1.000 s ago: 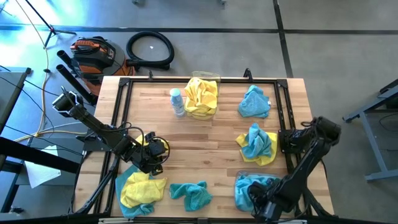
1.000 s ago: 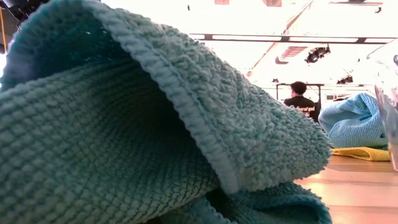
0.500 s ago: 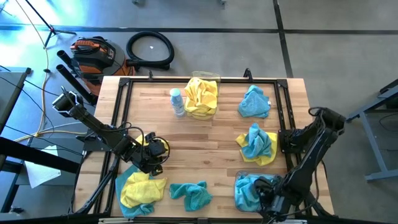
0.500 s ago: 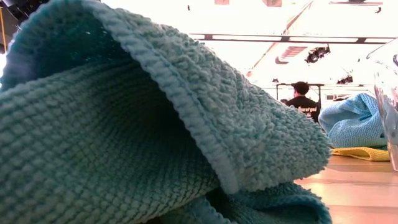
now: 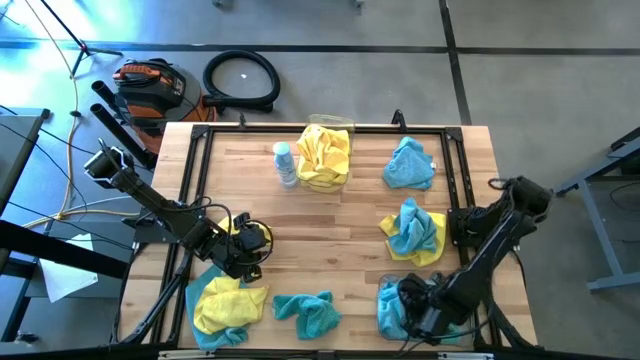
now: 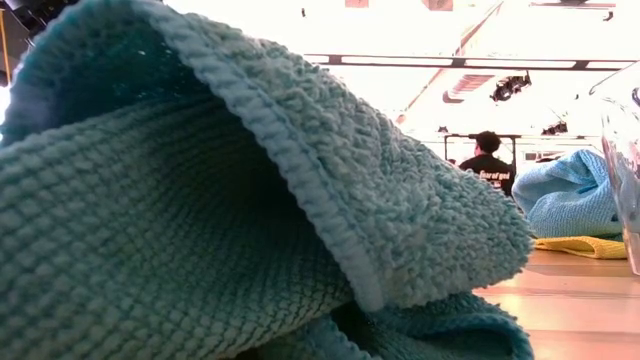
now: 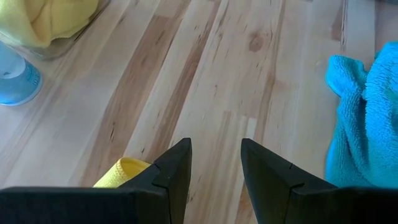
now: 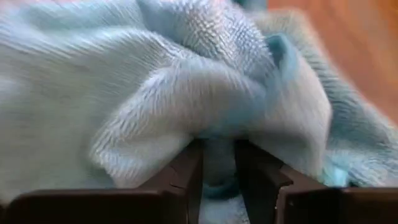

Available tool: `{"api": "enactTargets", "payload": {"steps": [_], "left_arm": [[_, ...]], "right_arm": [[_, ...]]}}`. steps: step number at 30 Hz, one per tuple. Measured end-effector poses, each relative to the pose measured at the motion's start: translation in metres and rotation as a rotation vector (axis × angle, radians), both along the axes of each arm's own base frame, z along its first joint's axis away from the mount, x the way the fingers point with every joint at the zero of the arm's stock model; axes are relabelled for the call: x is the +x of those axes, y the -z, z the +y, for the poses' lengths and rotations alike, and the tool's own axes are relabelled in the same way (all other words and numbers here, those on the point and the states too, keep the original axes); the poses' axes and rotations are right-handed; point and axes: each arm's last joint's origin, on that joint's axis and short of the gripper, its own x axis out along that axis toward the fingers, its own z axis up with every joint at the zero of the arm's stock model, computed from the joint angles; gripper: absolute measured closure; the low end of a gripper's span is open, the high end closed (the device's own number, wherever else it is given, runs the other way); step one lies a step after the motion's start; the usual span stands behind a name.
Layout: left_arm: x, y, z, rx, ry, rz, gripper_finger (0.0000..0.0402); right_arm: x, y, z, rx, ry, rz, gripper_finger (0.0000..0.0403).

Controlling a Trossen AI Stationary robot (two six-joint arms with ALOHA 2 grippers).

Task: Sort microfiber towel by color & place in baskets
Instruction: Put the blue towel into the bottom transparent bin

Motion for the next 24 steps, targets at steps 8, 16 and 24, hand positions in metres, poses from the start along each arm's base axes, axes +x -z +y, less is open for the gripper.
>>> {"api": "enactTargets", "payload": {"steps": [8, 16, 24], "left_arm": [[0.0, 0.0, 0.0, -0.004, 0.0, -0.005, 0.0273], [0.001, 0.0, 0.0, -0.004, 0.0, -0.007, 0.0273], [0.001, 0.0, 0.0, -0.004, 0.0, -0.007, 0.0273]], "right_arm": [[0.0, 0.029, -0.001, 0.022, -0.014, 0.031, 0.0316], [-0.003, -0.01, -0.001, 0.007, -0.021, 0.001, 0.0316], [-0.012, -0.058, -0.003, -0.145, -0.046, -0.116, 0.0316]]}}
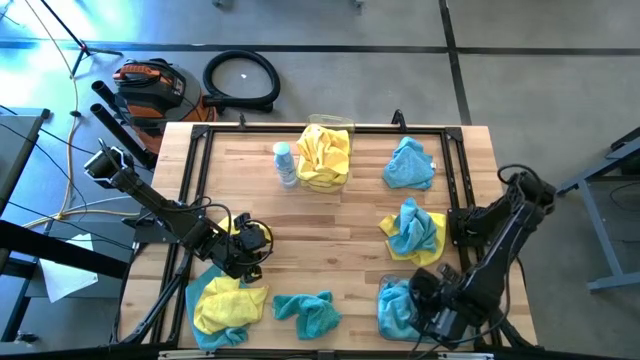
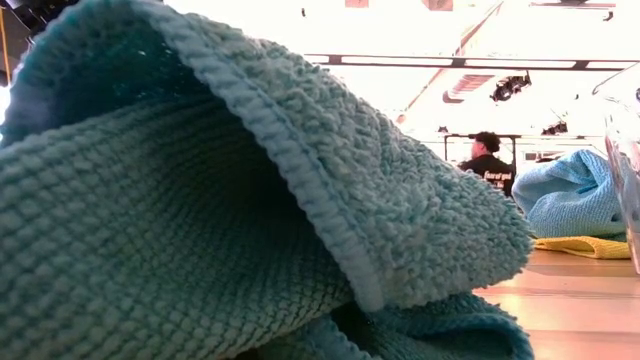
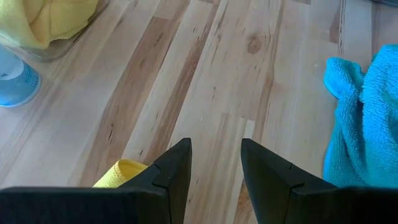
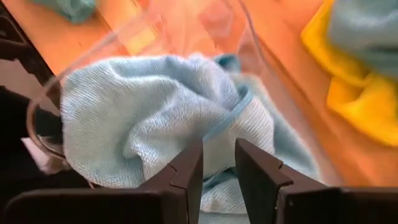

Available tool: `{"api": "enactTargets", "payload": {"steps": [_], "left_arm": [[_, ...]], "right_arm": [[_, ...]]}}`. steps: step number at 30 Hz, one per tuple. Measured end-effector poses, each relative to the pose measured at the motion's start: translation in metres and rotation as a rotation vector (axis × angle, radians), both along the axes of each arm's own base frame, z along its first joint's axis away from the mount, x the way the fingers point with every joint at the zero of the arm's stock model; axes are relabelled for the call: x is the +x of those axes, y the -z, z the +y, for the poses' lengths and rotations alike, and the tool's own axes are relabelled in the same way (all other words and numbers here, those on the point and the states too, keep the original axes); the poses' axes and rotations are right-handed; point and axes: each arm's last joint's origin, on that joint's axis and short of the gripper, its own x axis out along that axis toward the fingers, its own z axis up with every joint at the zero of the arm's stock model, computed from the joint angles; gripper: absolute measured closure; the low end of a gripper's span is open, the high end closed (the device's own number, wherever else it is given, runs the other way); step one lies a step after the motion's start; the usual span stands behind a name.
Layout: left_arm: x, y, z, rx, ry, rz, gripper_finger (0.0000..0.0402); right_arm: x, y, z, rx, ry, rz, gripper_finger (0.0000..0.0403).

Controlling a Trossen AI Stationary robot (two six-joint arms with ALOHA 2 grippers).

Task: Sort microfiber towel by color & place in baskets
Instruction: Put the blue towel into the bottom transparent bin

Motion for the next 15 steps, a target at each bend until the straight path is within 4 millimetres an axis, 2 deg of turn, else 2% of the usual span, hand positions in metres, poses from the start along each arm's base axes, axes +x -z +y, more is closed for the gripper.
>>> {"api": "enactTargets", "payload": {"steps": [8, 15], "left_arm": [[0.0, 0.0, 0.0, 0.029, 0.012, -0.001, 0.0273], [0.001, -0.001, 0.002, 0.149, 0.038, -0.017, 0.0273]], "right_arm": [[-0.005, -0.005, -0.006, -0.118, -0.044, -0.006, 0.0316], [0.001, -0.006, -0.032, -0.313, -0.01, 0.06, 0.0316]]}}
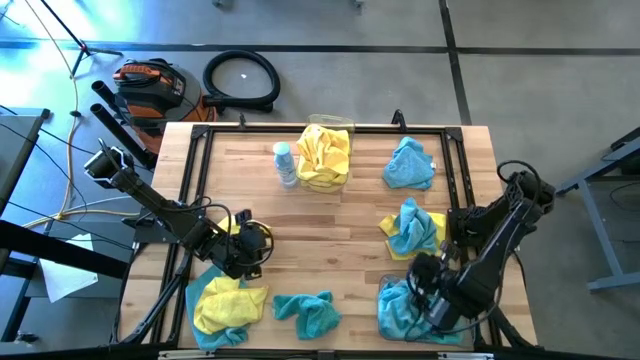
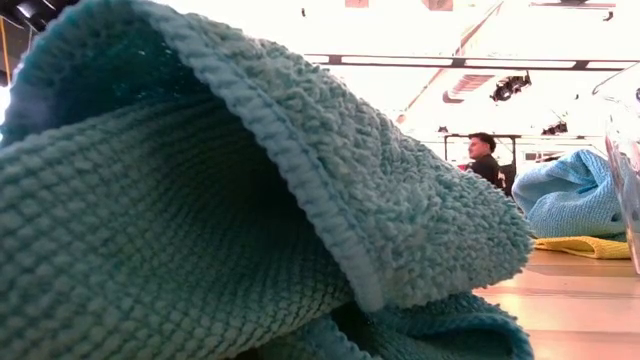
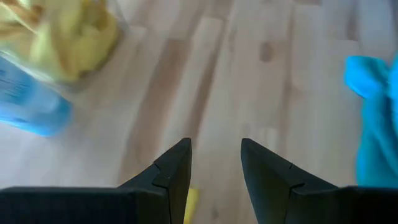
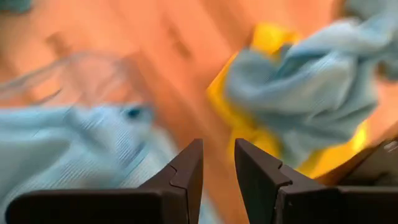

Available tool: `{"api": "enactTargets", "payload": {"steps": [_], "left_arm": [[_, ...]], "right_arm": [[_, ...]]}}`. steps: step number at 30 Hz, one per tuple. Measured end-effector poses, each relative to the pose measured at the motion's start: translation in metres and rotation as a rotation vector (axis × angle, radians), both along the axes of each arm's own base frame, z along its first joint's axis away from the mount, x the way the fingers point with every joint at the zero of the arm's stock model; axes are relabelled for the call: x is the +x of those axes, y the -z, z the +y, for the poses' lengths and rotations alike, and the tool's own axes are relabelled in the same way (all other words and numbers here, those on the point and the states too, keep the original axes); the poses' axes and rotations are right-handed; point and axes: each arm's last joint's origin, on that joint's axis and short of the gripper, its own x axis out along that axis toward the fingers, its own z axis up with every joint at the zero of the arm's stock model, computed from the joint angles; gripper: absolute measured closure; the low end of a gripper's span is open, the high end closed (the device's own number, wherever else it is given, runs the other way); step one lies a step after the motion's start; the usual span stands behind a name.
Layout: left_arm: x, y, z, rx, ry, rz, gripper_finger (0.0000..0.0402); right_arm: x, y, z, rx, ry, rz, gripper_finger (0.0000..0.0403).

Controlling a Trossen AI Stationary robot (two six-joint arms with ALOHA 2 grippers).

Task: Sort microfiber towel by color & place in baskets
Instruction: Put the blue towel into the bottom transparent bin

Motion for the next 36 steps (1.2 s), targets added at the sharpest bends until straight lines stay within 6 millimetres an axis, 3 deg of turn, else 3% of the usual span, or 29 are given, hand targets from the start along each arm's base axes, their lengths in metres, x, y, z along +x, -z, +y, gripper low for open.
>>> {"api": "enactTargets", "payload": {"steps": [10, 17, 21, 27, 32, 36], "left_arm": [[0.008, -0.003, 0.018, 0.245, -0.057, -0.024, 0.0273], [0.025, -0.007, 0.046, 0.237, -0.058, 0.038, 0.0273], [0.037, -0.031, 0.053, 0.133, -0.056, -0.012, 0.0273], [0.044, -0.094, 0.055, 0.044, 0.008, -0.14, 0.0273], [0.027, -0.149, 0.061, 0.026, 0.013, -0.269, 0.0273], [0.005, -0.167, 0.068, 0.033, 0.028, -0.326, 0.0273]], "right_arm": [[0.032, -0.004, -0.039, -0.229, -0.029, -0.017, 0.0316], [0.049, -0.004, -0.059, -0.249, 0.027, -0.016, 0.0316], [0.06, -0.003, -0.067, -0.208, 0.087, -0.055, 0.0316], [0.085, -0.003, -0.071, -0.047, 0.153, -0.198, 0.0316], [0.102, -0.007, -0.072, -0.02, 0.12, -0.319, 0.0316], [0.108, -0.01, -0.091, -0.091, 0.11, -0.4, 0.0316]]}}
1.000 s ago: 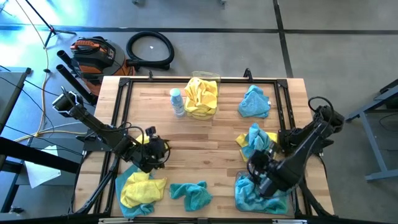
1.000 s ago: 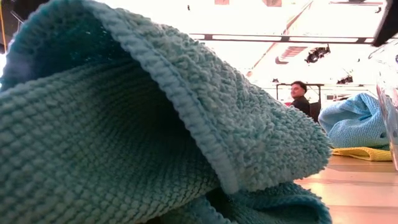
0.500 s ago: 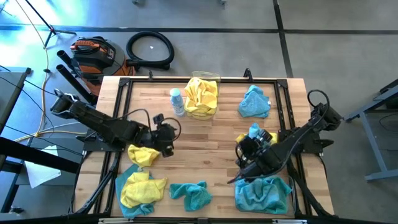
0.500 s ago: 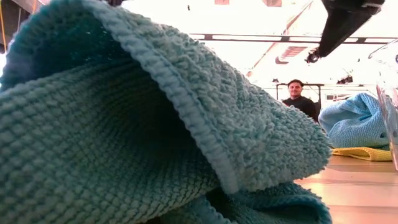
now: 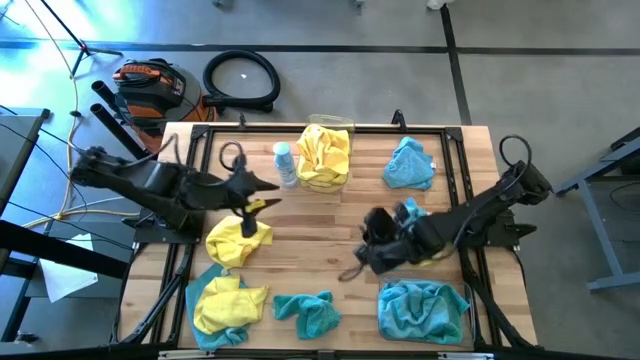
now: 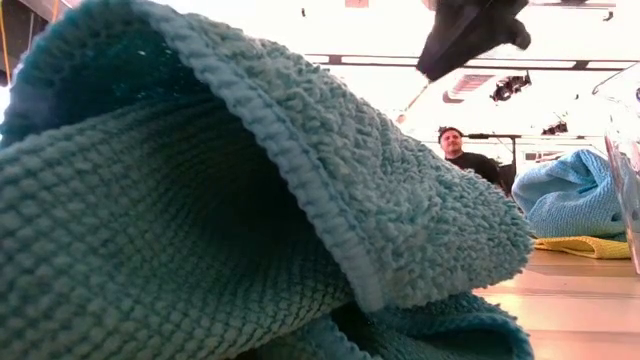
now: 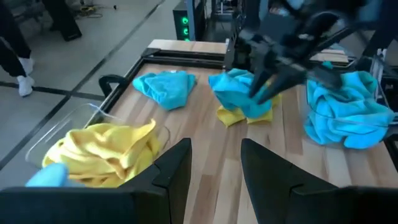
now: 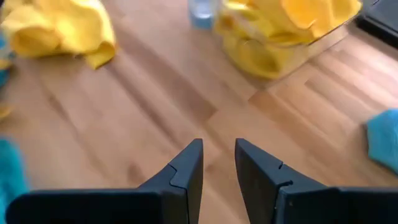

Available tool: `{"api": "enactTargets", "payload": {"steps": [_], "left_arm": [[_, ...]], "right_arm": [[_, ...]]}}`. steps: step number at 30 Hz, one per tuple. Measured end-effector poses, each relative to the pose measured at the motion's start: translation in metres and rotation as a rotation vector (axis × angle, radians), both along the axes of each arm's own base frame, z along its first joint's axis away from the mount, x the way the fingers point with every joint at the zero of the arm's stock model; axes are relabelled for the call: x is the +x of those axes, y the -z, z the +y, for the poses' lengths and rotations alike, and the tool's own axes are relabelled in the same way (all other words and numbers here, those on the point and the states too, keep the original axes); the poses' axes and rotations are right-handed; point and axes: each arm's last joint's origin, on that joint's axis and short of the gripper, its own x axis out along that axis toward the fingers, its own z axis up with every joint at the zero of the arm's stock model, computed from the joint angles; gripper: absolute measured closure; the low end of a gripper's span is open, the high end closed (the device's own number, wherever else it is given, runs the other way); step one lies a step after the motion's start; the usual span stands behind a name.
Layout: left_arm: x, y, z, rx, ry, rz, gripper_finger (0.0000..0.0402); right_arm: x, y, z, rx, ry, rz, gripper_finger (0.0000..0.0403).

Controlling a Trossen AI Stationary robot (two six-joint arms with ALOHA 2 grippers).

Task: Sort microfiber towel by color & place in baskets
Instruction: Put the blue towel into the bottom transparent bin

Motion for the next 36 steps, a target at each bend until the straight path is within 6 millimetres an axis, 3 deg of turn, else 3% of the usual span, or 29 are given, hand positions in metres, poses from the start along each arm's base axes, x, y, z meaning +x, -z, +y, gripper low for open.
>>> {"api": "enactTargets", "payload": {"steps": [3, 9, 13, 17, 21, 25, 36], "left_arm": [[-0.012, 0.0, 0.004, 0.003, 0.001, -0.002, 0.0273], [-0.028, 0.025, 0.009, -0.033, -0.021, 0.013, 0.0273], [-0.033, 0.04, 0.01, -0.09, -0.05, 0.022, 0.0273], [-0.036, 0.046, 0.011, -0.126, -0.049, 0.032, 0.0273], [-0.036, 0.047, 0.011, -0.119, -0.044, 0.035, 0.0273], [-0.036, 0.047, 0.011, -0.084, -0.027, 0.045, 0.0273], [-0.036, 0.047, 0.011, -0.06, -0.025, 0.049, 0.0273]], "right_arm": [[0.007, 0.008, -0.02, 0.014, -0.021, -0.042, 0.0316], [0.006, 0.012, -0.061, 0.071, -0.051, -0.083, 0.0316], [-0.017, -0.008, -0.086, 0.132, -0.004, -0.09, 0.0316], [-0.052, -0.026, -0.101, 0.222, 0.147, -0.107, 0.0316], [-0.083, -0.033, -0.108, 0.302, 0.295, -0.081, 0.0309], [-0.101, -0.033, -0.108, 0.388, 0.397, -0.034, 0.0283], [-0.096, -0.014, -0.103, 0.417, 0.548, 0.128, 0.0198]]}}
